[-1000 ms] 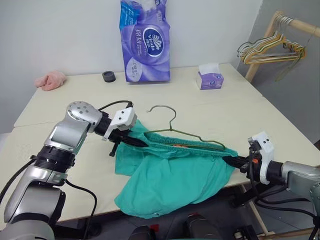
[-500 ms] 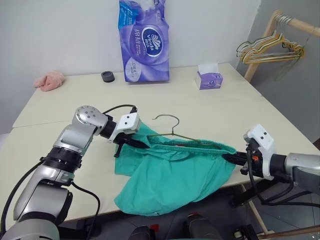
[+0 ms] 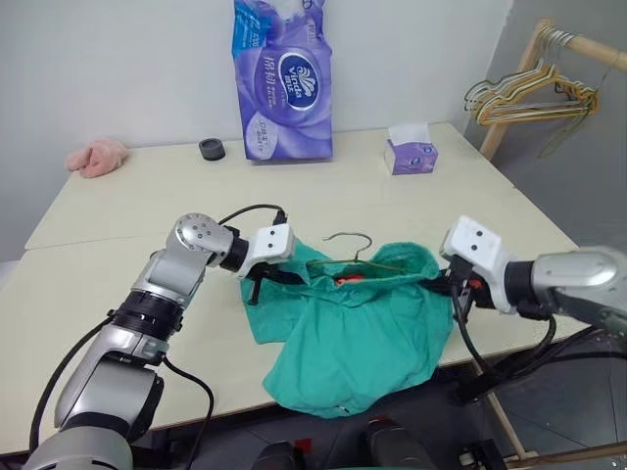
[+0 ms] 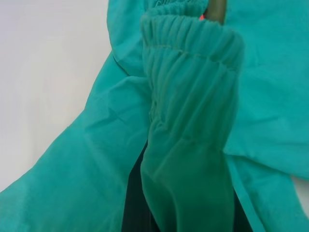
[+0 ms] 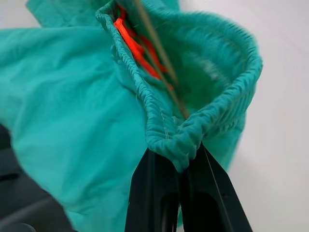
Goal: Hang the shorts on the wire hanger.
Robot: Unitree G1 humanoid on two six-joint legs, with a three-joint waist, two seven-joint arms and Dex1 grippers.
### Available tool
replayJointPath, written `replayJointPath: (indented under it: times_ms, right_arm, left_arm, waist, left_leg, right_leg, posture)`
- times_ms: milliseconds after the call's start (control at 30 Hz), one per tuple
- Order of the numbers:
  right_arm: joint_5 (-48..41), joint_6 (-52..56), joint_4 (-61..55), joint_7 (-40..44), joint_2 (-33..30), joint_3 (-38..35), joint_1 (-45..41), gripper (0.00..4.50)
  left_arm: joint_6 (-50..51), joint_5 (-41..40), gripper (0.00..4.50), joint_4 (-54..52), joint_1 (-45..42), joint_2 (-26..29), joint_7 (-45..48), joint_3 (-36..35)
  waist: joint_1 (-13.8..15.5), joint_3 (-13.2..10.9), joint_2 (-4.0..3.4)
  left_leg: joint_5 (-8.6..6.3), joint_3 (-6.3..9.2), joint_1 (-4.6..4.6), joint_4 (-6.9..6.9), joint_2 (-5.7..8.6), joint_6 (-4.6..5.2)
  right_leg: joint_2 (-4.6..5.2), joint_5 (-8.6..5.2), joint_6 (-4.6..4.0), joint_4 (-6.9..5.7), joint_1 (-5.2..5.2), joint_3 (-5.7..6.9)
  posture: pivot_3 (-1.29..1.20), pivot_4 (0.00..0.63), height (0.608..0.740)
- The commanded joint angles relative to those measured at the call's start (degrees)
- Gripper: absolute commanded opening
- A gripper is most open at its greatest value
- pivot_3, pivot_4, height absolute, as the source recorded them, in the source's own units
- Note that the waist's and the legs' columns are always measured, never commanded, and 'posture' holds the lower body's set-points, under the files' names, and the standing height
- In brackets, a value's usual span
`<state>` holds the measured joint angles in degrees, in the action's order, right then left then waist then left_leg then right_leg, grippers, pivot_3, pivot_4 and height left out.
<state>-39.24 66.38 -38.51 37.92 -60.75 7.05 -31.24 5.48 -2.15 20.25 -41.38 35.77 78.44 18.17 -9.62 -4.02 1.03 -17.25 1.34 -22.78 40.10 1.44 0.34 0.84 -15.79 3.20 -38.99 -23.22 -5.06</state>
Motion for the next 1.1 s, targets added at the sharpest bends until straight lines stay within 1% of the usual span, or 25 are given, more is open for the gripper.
replayJointPath:
  times_ms: [33, 100, 167, 200, 233, 367, 500, 667, 733, 800, 900, 1100]
  right_arm:
    - [4.2, -4.4, 0.1, 3.3, 0.4, 4.6, -4.5, 0.02]
    - [6.4, -5.9, 0.8, 3.8, 0.9, 6.6, -5.3, 0.02]
    - [9.0, -7.9, 1.1, 4.7, 0.5, 8.0, -5.2, 0.56]
    - [10.2, -8.9, 1.0, 5.4, -0.1, 8.6, -5.0, 0.73]
    - [11.1, -9.6, 0.9, 6.1, -0.4, 9.0, -4.8, 0.99]
    - [12.1, -10.3, -0.6, 8.5, -2.3, 7.5, -2.9, 2.35]
    - [11.5, -10.5, -2.6, 11.6, -6.9, 3.9, 1.5, 3.74]
    - [11.8, -9.7, -1.5, 11.6, -10.0, -2.3, 7.5, 3.74]
    - [12.1, -9.5, 0.0, 10.9, -10.0, -4.8, 9.9, 3.74]
    - [12.1, -9.6, 0.5, 10.5, -8.9, -5.2, 11.0, 3.74]
    - [12.9, -10.3, 1.7, 9.9, -7.2, -3.2, 11.2, 3.74]
    - [20.4, -14.7, 10.0, 10.2, -2.3, 6.3, 5.4, 3.74]
  left_arm:
    - [-0.8, 0.9, 0.0, -0.9, 0.2, -2.0, -3.6, -0.4]
    - [-0.8, 1.3, 0.0, -1.9, 1.2, -2.8, -4.5, 0.0]
    - [-0.2, 1.4, 0.0, -3.1, 2.2, -3.3, -4.8, 0.1]
    - [0.0, 1.4, 0.0, -3.6, 2.5, -3.4, -4.9, 0.2]
    - [0.1, 1.5, 0.0, -3.8, 2.7, -3.4, -5.0, 0.1]
    - [1.6, 1.2, 0.0, -5.1, 3.4, -4.0, -5.8, -0.1]
    - [2.5, 1.1, 0.0, -6.0, 3.8, -4.3, -6.2, 0.1]
    - [3.3, 1.0, 0.0, -6.8, 3.9, -4.5, -6.4, 0.0]
    - [3.4, 0.9, 0.0, -7.0, 3.9, -4.5, -6.3, 0.0]
    - [3.6, 0.8, 0.0, -7.2, 3.9, -4.5, -6.0, 0.2]
    - [3.5, 0.8, 0.0, -7.1, 3.6, -4.5, -5.5, 0.4]
    - [3.8, 0.8, 0.0, -7.5, 3.2, -4.5, -5.0, 0.4]
  waist:
    - [-0.1, 0.0, -0.02]
    - [-0.1, 0.0, -0.02]
    - [-0.1, 0.0, -0.02]
    - [-0.1, 0.0, -0.03]
    - [-0.1, 0.0, -0.03]
    - [0.1, 0.0, -0.04]
    - [0.2, 0.0, -0.04]
    - [0.1, 0.0, -0.05]
    - [0.0, 0.0, -0.05]
    - [0.0, 0.0, -0.06]
    - [-0.1, 0.0, -0.07]
    - [-0.1, 0.0, -0.07]
  left_leg:
    - [0.0, 0.0, 0.01, 0.0, 0.0, 0.0]
    - [0.0, 0.01, -0.01, 0.0, -0.01, 0.0]
    - [0.0, 0.01, -0.02, -0.01, 0.0, 0.0]
    - [0.0, 0.01, -0.03, -0.02, 0.0, 0.0]
    - [0.0, 0.01, -0.03, -0.02, 0.0, 0.0]
    - [0.0, 0.02, -0.03, -0.01, 0.0, -0.01]
    - [0.0, 0.03, -0.04, -0.01, 0.02, 0.0]
    - [0.0, 0.03, -0.01, -0.01, 0.02, -0.01]
    - [0.0, 0.02, 0.01, 0.0, 0.02, -0.01]
    - [0.0, 0.0, 0.02, 0.0, 0.02, -0.01]
    - [0.0, 0.0, 0.04, 0.0, 0.01, -0.01]
    - [0.0, -0.04, 0.04, 0.01, 0.04, -0.01]
  right_leg:
    - [0.0, 0.0, 0.0, -0.01, 0.0, 0.0]
    - [0.0, 0.0, 0.0, -0.02, -0.01, 0.01]
    - [0.0, 0.0, 0.0, -0.01, -0.03, 0.0]
    - [0.01, 0.0, 0.0, -0.01, -0.04, 0.0]
    - [0.02, 0.0, 0.0, -0.01, -0.04, 0.0]
    - [0.04, 0.01, -0.01, -0.03, -0.05, 0.02]
    - [0.07, 0.01, -0.01, -0.01, -0.03, 0.05]
    - [0.07, 0.01, -0.01, -0.03, -0.02, 0.06]
    - [0.07, 0.01, -0.01, -0.04, 0.02, 0.06]
    - [0.07, 0.01, -0.01, -0.04, 0.03, 0.04]
    - [0.05, 0.01, -0.01, -0.05, 0.03, 0.04]
    - [0.06, 0.01, 0.0, -0.04, 0.03, -0.01]
  posture:
    - [-0.23, 0.035, 0.74]
    - [-0.23, 0.035, 0.74]
    - [-0.23, 0.036, 0.74]
    - [-0.23, 0.036, 0.74]
    - [-0.23, 0.036, 0.74]
    - [-0.23, 0.037, 0.74]
    - [-0.23, 0.04, 0.74]
    - [-0.23, 0.042, 0.74]
    - [-0.24, 0.043, 0.74]
    - [-0.24, 0.043, 0.74]
    - [-0.24, 0.043, 0.74]
    - [-0.24, 0.041, 0.74]
